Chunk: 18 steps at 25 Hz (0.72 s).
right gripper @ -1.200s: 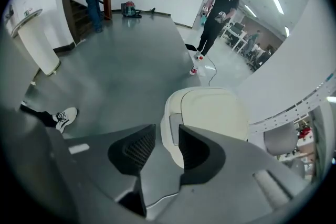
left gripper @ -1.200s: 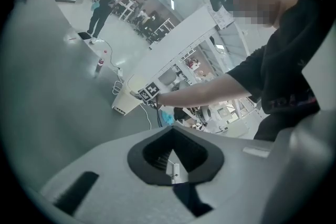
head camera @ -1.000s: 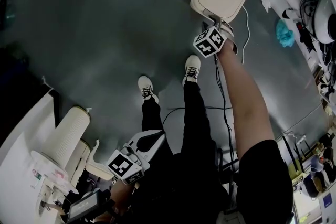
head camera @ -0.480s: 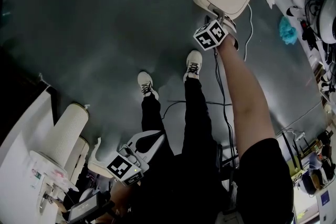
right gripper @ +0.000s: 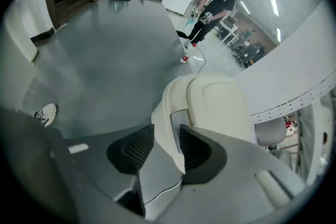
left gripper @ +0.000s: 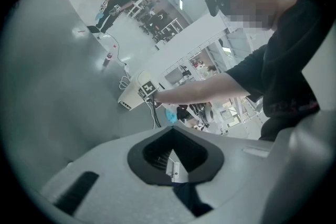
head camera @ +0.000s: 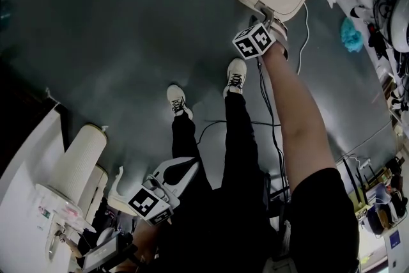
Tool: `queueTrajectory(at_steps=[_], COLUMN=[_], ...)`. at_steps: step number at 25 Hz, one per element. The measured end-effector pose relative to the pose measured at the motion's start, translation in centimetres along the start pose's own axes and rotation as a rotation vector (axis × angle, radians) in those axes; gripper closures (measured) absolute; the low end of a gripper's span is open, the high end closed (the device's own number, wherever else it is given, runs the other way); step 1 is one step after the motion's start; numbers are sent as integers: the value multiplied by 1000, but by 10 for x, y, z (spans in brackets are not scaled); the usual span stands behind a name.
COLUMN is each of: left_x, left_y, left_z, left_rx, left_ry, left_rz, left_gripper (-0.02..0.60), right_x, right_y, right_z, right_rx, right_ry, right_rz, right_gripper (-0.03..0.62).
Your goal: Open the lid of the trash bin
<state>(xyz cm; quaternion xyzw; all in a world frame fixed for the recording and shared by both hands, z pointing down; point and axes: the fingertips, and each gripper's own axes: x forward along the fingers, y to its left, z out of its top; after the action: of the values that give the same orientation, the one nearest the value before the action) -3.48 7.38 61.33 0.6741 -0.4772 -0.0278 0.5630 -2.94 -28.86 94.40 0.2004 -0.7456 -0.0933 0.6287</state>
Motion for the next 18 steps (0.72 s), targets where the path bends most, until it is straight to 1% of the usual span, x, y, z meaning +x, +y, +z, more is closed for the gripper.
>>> queueTrajectory(at_steps=[3, 6, 9, 10, 12, 14, 16, 18], left_x=[-2, 3, 2, 2, 1, 0, -1, -2], left_y=[3, 1, 2, 3, 3, 1, 3, 4], left_z=[-4, -1, -2, -2, -4, -7, -12, -15], left_rx=[-6, -13, -18, -13, -5, -15, -14, -14], left_ry=[5, -14, -18, -19, -18, -21, -14, -8], left_rz=[-1, -9, -16, -14, -15, -26, -17, -9], left_gripper=[581, 581, 581, 581, 581, 581, 581, 581], right_x=[0, 1, 3, 3, 3, 3, 3, 4], right_y=[1, 0, -1, -1, 0, 0, 0, 2], right_z=[1, 0, 0, 0, 0, -1, -1, -1], right_rx=[27, 45, 51, 58, 67, 63, 62, 64], right_ry=[-2, -10, -19, -20, -25, -28, -30, -29], right_rz=[-23, -36, -54, -58, -61, -63, -61, -55], right_gripper=[422, 422, 425, 436, 433, 434, 437, 427])
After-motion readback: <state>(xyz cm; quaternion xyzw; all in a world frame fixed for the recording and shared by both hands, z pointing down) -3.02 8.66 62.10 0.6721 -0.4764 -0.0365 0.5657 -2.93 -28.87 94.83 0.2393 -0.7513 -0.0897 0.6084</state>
